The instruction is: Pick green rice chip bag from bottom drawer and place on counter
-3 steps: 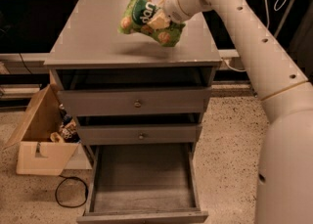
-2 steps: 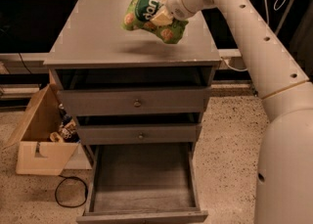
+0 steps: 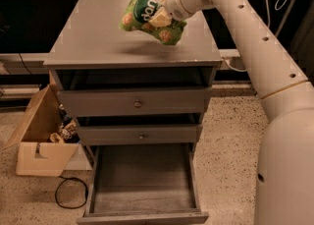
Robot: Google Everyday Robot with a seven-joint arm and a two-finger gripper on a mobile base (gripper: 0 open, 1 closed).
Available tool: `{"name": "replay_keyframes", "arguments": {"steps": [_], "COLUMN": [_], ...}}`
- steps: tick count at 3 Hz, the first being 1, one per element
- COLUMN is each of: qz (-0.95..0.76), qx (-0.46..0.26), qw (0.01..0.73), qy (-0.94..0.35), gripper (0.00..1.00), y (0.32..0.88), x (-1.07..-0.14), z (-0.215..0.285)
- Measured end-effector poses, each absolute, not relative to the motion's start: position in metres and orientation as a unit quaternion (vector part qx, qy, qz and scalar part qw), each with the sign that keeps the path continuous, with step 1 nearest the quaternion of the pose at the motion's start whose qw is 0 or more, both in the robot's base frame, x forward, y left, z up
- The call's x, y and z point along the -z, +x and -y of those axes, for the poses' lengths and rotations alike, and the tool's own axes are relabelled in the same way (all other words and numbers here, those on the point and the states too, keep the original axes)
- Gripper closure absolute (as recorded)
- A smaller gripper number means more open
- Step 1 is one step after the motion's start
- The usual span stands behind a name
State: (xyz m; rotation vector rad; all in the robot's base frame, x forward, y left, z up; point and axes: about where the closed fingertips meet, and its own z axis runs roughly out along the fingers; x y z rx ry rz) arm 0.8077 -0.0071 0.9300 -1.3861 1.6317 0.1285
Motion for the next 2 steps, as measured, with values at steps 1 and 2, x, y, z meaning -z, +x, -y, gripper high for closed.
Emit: {"name": "replay_keyframes", "arguments": {"steps": [1,2], "qz": [-0.668,-0.665], "qx": [-0.047,-0.024], "qw": [0.488,0.507], "qy": [-0.560,-0.548], "gripper": [0.01,0.00], "y": [0.809,0.810], "x": [-0.934,-0.952], "z": [0.012,0.028]}}
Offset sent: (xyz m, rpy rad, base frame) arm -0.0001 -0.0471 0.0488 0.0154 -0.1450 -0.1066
